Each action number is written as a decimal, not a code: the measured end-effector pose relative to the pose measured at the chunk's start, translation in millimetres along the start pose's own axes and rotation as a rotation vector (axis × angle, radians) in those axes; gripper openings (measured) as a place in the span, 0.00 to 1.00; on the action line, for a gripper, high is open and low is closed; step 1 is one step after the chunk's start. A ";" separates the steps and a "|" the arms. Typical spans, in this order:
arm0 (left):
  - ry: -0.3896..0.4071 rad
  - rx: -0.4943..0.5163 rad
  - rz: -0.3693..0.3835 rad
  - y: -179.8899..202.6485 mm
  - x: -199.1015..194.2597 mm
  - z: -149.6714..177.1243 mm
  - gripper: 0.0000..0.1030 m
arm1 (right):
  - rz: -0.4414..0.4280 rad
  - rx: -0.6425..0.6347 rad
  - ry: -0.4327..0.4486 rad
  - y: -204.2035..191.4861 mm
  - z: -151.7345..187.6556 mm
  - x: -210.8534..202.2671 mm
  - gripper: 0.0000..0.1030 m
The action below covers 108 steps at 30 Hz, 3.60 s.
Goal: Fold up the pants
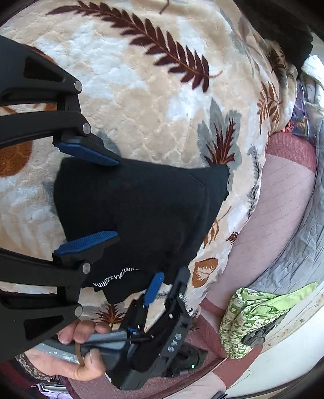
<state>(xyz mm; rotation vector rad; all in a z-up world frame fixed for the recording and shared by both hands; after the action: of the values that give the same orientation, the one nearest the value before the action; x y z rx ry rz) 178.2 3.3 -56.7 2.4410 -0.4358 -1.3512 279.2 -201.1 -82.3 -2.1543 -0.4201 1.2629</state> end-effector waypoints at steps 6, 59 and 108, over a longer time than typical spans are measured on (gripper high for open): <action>-0.036 -0.157 0.082 -26.8 10.6 20.6 0.57 | -0.084 -0.103 -0.017 -50.6 -8.0 -9.4 0.63; 0.341 0.221 -0.399 38.3 -124.9 112.9 0.94 | 0.313 -0.288 0.219 -2.1 205.3 -144.8 0.75; 0.307 0.152 -0.343 20.5 -120.0 124.9 0.94 | 0.363 -0.391 0.173 -24.6 236.0 -126.2 0.79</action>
<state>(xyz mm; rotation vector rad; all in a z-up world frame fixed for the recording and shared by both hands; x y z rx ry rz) 8.3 18.2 -20.0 2.8886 -0.0446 -1.0596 12.6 -171.2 -67.8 -2.7445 -0.2207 1.2442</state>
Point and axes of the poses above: each gripper's, at about its wrist camera, not at the fingertips, and x roughly the way its jaws point, y to its right, z to its underside, the point moved 5 cm from there along x, roughly the way its jaws point, and after that the axes turned 3 degrees about z, right-handed, at the moved point
